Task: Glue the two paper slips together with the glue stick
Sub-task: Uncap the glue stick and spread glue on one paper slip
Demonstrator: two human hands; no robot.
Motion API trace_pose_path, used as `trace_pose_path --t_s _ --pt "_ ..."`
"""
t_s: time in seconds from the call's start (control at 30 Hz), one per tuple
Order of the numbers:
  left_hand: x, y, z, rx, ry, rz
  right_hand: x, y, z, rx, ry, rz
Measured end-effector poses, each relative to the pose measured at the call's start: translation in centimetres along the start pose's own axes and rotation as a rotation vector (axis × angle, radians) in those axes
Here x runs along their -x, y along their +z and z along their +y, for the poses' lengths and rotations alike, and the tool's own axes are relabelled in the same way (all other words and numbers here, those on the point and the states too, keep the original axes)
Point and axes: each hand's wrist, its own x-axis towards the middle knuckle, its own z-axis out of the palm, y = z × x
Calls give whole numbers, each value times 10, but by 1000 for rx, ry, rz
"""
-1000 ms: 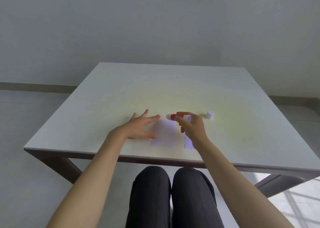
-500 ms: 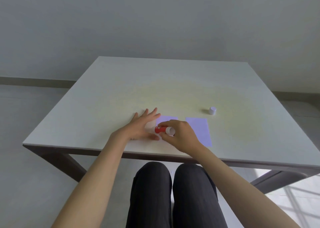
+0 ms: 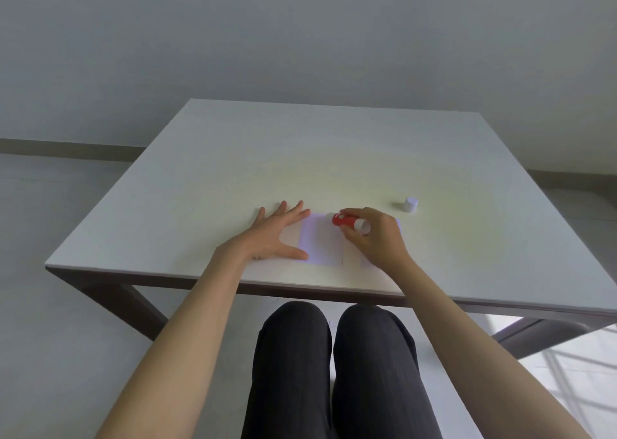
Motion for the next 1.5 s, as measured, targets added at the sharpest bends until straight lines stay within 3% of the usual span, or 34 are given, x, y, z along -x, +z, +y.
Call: trace_pose_path --t_s 0.07,0.23,0.43,0.6,0.8,0.97,1.13,1.33,1.5 --pt "0 -1 0 -8 6 3 2 1 0 45 0 56" --pt "-2 1 1 -35 -10 1 29 6 -5 40 -183 -226" --pt "0 0 -2 5 -10 1 13 -11 2 55 -20 13" --pt "0 2 -1 32 -126 -1 37 -19 4 -55 -109 -277" --pt "0 0 -2 36 -135 -9 29 -25 7 -33 -43 -89" --pt "-2 1 -4 25 -131 -17 36 -28 7 -199 -44 -307" --pt "-4 2 -8 22 -105 -11 10 -14 -2 -103 80 4" --pt "-1 2 1 57 -150 0 15 20 -22 8 -124 -192" --pt "1 -2 2 -28 -120 -25 -3 9 -14 0 32 25"
